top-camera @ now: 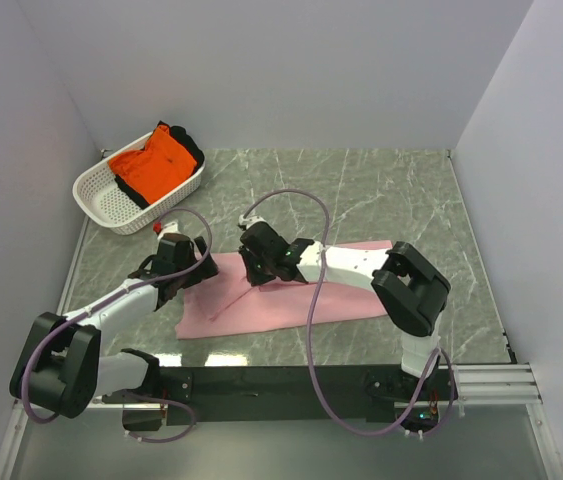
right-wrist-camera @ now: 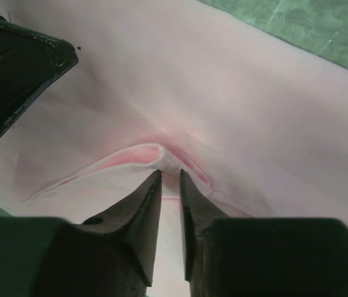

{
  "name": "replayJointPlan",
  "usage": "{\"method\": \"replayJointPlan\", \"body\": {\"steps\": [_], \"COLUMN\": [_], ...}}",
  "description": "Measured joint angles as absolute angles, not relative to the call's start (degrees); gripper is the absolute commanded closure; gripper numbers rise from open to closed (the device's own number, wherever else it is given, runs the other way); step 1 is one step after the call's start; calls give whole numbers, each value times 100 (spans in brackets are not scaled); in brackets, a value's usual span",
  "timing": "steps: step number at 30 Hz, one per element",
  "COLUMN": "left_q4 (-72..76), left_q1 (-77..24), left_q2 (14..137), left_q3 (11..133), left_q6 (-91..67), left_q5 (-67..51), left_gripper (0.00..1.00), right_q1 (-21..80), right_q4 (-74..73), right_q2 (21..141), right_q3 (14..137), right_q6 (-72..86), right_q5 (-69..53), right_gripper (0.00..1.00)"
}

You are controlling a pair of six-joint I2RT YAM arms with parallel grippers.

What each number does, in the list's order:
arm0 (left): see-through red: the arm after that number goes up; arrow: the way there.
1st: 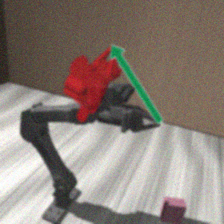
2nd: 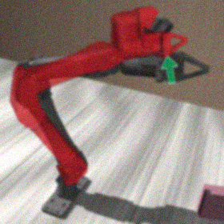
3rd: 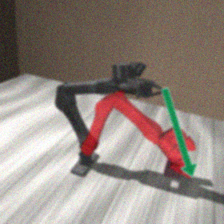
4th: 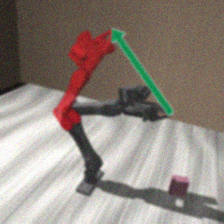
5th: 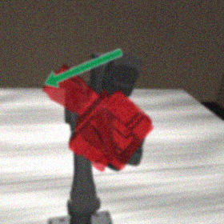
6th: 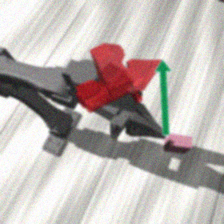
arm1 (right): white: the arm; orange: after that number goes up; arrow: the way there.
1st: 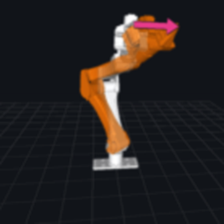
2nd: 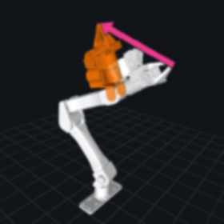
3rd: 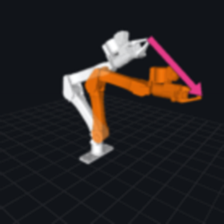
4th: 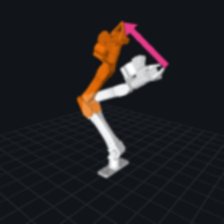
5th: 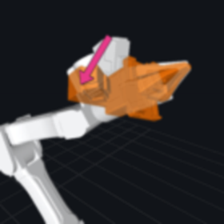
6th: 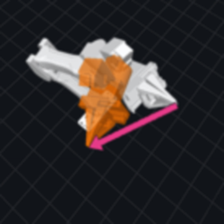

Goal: Fold and stack the t-shirts
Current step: Fold the tshirt

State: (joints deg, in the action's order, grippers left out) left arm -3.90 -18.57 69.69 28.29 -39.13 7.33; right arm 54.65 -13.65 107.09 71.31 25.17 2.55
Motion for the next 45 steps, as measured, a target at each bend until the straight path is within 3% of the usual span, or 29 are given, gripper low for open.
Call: {"method": "replayJointPlan", "body": {"steps": [5,12,13,14,17,23,30,40,43,45], "left_q4": [-381,-379,-379,-377,-373,-370,-370,-368,-368,-368], "left_q1": [-1857,-1846,-1846,-1846,-1846,-1844,-1846,-1844,-1844,-1844], "left_q2": [6971,6976,6978,6989,7015,7035,7037,7109,7109,7109], "left_q3": [2829,2829,2829,2829,2829,2829,2829,2829,2829,2829], "left_q6": [-3859,-3852,-3850,-3850,-3833,-3830,-3824,-3813,-3813,-3811], "left_q5": [727,690,685,683,666,624,596,578,578,578], "left_gripper": [9,9,9,9,9,9,9,9,9,9], "right_q1": [5494,5540,5544,5546,5548,5548,5546,5513,5511,5509], "right_q4": [-1286,-1181,-1135,-1111,-1114,-1057,-1022,-1057,-1114,-1129], "right_q2": [10707,10659,10606,10523,10302,10221,10372,10932,10978,10978], "right_q3": [7032,6853,6779,6692,6532,6635,7194,7325,7297,7288], "right_q6": [2541,2541,2539,2532,2480,2390,2322,2338,2373,2392], "right_q5": [346,357,357,357,355,346,309,148,172,211], "right_gripper": [100,100,98,85,64,51,46,46,59,74]}}
